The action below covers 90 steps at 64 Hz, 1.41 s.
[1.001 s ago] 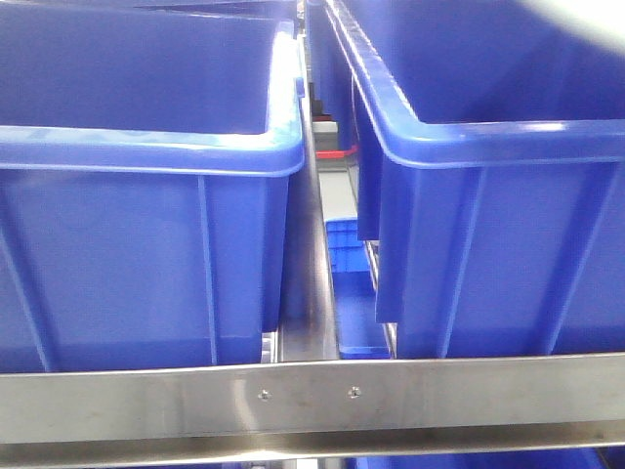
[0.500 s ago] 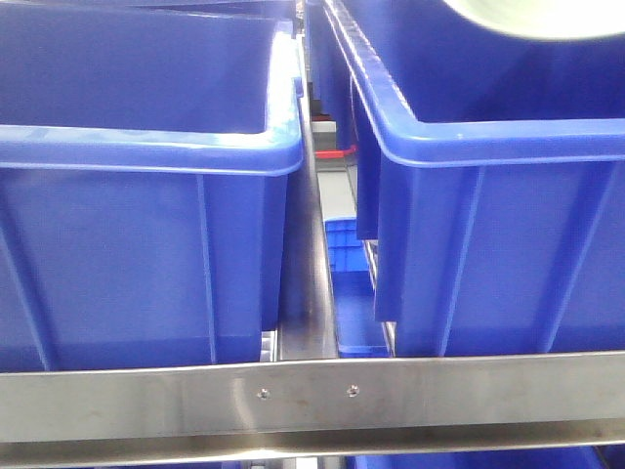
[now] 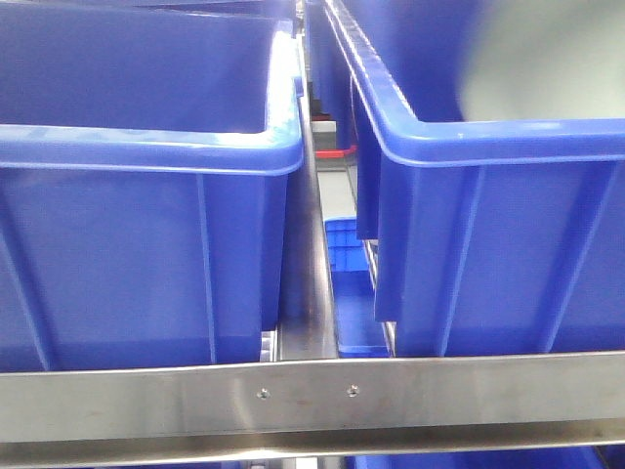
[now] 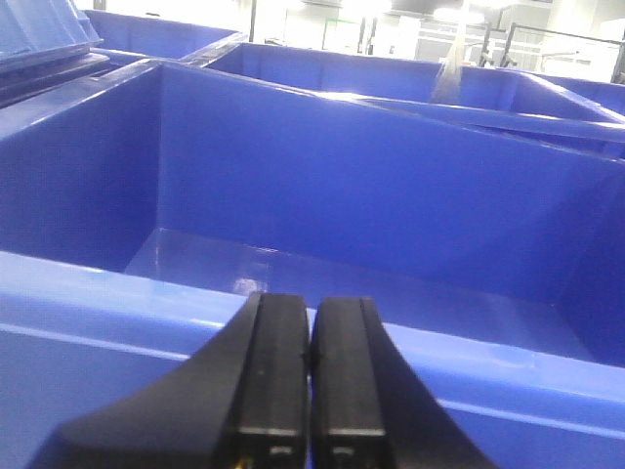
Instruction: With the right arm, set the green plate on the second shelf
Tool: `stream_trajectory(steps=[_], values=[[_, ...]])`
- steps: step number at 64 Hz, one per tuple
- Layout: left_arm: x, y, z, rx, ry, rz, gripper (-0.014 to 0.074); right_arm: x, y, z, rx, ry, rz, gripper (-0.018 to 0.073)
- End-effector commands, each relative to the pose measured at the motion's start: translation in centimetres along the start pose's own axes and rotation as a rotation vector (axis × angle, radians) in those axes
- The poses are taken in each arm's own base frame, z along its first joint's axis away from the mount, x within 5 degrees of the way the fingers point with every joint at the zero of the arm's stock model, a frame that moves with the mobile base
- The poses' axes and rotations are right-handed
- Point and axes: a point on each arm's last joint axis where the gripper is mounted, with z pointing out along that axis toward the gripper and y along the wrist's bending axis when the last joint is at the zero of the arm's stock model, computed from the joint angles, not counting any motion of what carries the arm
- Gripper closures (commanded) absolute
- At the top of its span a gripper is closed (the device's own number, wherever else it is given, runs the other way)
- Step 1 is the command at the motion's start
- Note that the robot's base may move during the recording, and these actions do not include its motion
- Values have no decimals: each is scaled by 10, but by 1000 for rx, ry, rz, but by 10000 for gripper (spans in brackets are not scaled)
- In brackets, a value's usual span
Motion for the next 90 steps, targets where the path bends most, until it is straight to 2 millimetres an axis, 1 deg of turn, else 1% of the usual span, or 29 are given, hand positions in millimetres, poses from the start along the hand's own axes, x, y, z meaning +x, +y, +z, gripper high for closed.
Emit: stream_trajectory(steps=[1,6,11,20,21,22,25,29,36,44,53,62,71,84,90], values=[[5,1,-1,5,-58,-9,466,-25,1,-5,-4,-129,-8,108],[5,1,-1,5,-58,-9,466,-22,1,-5,-4,-93,-7,123],[5,1,-1,5,-58,-9,466,-21,1,-9,-4,-62,-6,183],[5,1,-1,5,-58,-9,466,-26,2,-27,-7,-20,-6,468],[5,1,-1,5,-58,-9,466,-27,2,-30,-8,-16,-6,515],[5,1,-1,5,-58,-9,466,-27,2,-32,-8,-10,-6,529],[5,1,-1,5,-58,-9,466,-29,2,-41,-10,11,-6,497],[5,1,-1,5,-58,-9,466,-30,2,-55,-12,41,-7,512],[5,1,-1,5,-58,-9,466,-29,6,-80,-37,61,-11,510],[5,1,-1,5,-58,-9,466,-30,13,-110,-95,7,-9,510],[5,1,-1,5,-58,-9,466,-23,20,-139,-180,-50,21,510],[5,1,-1,5,-58,-9,466,-17,20,-161,-229,-90,31,510],[5,1,-1,5,-58,-9,466,-16,18,-169,-231,-111,33,510],[5,1,-1,5,-58,-9,466,-16,18,-169,-227,-117,18,510],[5,1,-1,5,-58,-9,466,-7,17,-170,-224,-99,13,510]])
